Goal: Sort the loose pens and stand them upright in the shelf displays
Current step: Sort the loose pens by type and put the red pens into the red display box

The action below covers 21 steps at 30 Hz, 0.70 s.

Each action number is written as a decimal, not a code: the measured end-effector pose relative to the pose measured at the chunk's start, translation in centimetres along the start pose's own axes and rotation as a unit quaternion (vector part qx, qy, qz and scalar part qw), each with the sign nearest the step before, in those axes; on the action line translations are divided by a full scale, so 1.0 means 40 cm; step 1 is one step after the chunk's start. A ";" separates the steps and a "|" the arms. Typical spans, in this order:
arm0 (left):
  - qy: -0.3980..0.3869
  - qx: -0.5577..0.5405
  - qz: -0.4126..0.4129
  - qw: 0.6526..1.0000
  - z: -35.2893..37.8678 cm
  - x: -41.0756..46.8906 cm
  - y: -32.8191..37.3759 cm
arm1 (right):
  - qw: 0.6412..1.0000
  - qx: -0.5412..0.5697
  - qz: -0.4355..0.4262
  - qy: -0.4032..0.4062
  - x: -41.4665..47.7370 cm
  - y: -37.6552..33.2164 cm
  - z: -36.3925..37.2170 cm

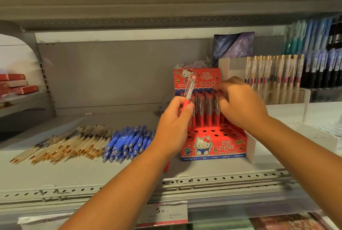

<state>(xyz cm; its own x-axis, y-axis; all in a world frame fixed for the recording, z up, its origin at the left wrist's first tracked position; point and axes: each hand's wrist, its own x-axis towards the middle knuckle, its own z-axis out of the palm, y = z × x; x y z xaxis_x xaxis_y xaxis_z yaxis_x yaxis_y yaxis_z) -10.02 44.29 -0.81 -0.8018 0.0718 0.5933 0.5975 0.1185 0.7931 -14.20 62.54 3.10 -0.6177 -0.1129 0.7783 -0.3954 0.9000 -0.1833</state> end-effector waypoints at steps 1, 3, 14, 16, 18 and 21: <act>0.000 0.000 0.000 1.000 0.000 0.001 0.000 | 0.996 0.085 0.012 0.002 0.000 -0.020 -0.006; 0.000 0.002 0.001 1.000 -0.001 0.003 0.000 | 0.945 0.316 0.072 -0.047 0.000 -0.067 -0.024; -0.004 -0.020 -0.020 1.000 0.000 -0.001 0.005 | 0.803 0.582 0.115 -0.058 0.004 -0.133 -0.040; 0.029 -0.047 -0.034 0.998 0.003 0.000 0.011 | 0.785 0.604 0.128 -0.037 0.011 -0.123 -0.048; 0.067 -0.058 -0.035 0.995 0.002 0.002 0.014 | 0.778 0.614 0.132 -0.008 0.021 -0.110 -0.057; 0.094 -0.046 -0.033 0.994 0.001 0.005 0.011 | 0.797 0.589 0.131 0.031 0.035 -0.080 -0.073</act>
<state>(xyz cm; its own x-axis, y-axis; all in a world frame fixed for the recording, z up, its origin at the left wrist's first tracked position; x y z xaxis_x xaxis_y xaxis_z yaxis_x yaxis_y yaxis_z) -9.93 44.40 -0.35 -0.8275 -0.1214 0.5482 0.5495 0.0254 0.8351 -11.81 60.73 6.53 -0.7641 0.0679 0.6415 -0.6442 -0.1345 -0.7530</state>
